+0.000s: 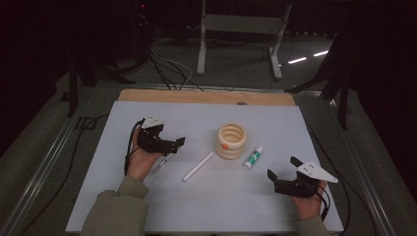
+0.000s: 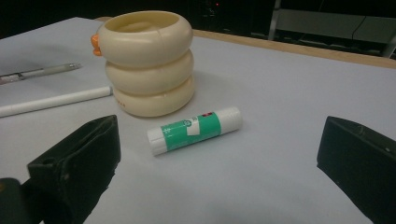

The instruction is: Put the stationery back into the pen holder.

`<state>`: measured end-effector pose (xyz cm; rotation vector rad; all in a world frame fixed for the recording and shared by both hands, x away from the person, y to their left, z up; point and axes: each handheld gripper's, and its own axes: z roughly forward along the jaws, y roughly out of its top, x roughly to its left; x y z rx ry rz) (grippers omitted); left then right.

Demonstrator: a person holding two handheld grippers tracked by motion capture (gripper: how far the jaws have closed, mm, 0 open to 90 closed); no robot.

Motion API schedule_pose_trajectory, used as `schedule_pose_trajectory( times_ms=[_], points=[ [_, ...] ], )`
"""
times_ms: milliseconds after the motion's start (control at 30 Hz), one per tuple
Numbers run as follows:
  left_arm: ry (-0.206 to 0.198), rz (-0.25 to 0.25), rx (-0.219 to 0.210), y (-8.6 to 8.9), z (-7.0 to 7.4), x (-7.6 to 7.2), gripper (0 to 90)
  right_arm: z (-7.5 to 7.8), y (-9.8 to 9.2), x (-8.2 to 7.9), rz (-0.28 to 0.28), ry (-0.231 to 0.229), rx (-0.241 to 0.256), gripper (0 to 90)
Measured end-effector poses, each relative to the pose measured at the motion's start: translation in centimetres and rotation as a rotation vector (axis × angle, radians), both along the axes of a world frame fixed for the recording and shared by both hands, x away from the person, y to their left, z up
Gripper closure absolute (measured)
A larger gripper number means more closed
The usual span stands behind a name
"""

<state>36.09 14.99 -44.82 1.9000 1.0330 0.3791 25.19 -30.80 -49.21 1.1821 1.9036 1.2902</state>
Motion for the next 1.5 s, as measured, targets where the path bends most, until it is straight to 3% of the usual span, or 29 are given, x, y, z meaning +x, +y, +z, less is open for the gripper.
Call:
schedule_pose_trajectory(
  times_ms=[233,733,933,1267,1500],
  points=[
    [0.007,0.018,0.012,0.5,-0.8,0.2,0.2,0.0,-0.1,0.0,-0.002,0.002,0.002,0.0],
    [0.071,0.021,0.049,0.2,-2.8,0.6,0.2,0.0,-0.1,0.0,0.001,-0.002,0.001,0.0],
    [0.118,0.024,0.101,-0.2,-3.8,0.9,0.7,0.0,0.0,0.0,0.002,-0.001,0.000,0.0],
    [0.190,0.014,0.181,-1.0,-4.3,1.0,18.5,0.0,0.0,0.0,0.004,0.000,-0.001,0.0],
    [0.247,0.024,0.241,-1.1,-5.0,1.4,48.4,0.0,0.0,0.0,0.005,0.000,-0.004,0.0]
  ],
)
